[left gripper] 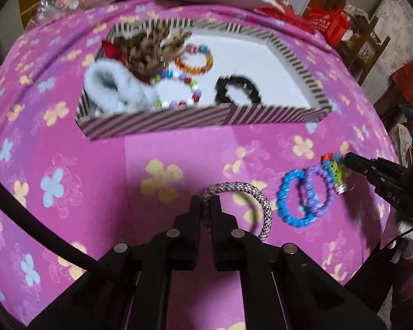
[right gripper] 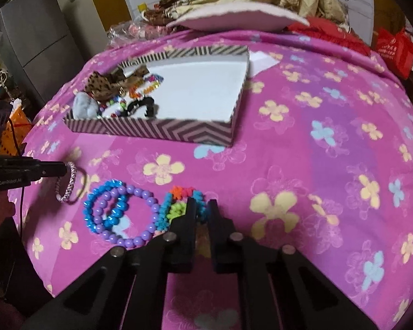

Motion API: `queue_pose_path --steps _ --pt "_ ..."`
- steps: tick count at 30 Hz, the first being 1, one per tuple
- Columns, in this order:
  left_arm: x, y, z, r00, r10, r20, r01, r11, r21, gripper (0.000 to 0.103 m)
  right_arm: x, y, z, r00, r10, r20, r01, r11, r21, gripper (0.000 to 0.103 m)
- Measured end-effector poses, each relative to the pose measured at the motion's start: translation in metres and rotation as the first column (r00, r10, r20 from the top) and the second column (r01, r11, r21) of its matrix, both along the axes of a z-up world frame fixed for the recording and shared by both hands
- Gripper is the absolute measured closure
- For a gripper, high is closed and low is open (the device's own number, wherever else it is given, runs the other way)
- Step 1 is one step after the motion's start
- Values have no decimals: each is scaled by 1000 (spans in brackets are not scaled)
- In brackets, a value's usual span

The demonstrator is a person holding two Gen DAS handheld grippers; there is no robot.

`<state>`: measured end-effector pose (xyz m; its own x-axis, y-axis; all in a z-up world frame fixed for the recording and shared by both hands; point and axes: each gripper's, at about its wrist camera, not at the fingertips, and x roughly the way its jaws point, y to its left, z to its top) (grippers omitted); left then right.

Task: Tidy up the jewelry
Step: 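Carry the pink bracelet in the left tool and beaded strand in the right to the tray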

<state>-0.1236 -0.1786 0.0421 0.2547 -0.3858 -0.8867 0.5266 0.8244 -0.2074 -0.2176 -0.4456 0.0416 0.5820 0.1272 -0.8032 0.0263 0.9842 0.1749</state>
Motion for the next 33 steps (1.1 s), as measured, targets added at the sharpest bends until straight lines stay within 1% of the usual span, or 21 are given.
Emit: queue_pose_path --steps 3,6,14,17,22,27,30,33 --pt "-1 0 14 1000 16 19 -15 1000 -28 103 -6 2 18 999 2 37 -2 1000 0 95" --pt "-2 -2 24 999 17 36 -16 999 -39 103 -9 4 37 997 9 74 -9 1000 -4 95" --pt "3 -7 45 996 53 73 -49 997 -54 103 -6 1 68 992 11 125 -10 1000 -9 95" --pt "7 -11 54 993 64 94 -59 997 -56 103 -3 1 80 990 17 143 -13 1000 -26 95" --pt "19 -21 65 989 77 130 -73 997 -40 103 13 0 100 986 26 167 -17 998 -58 95" --pt "35 -33 68 985 88 149 -86 996 -23 103 40 0 119 981 40 192 -26 997 -73 95" --pt "47 -45 69 982 85 171 -86 996 0 103 58 4 123 979 55 194 -40 996 -80 95" --pt "61 -55 68 980 88 179 -92 996 16 103 79 10 119 981 67 182 -52 995 -85 95"
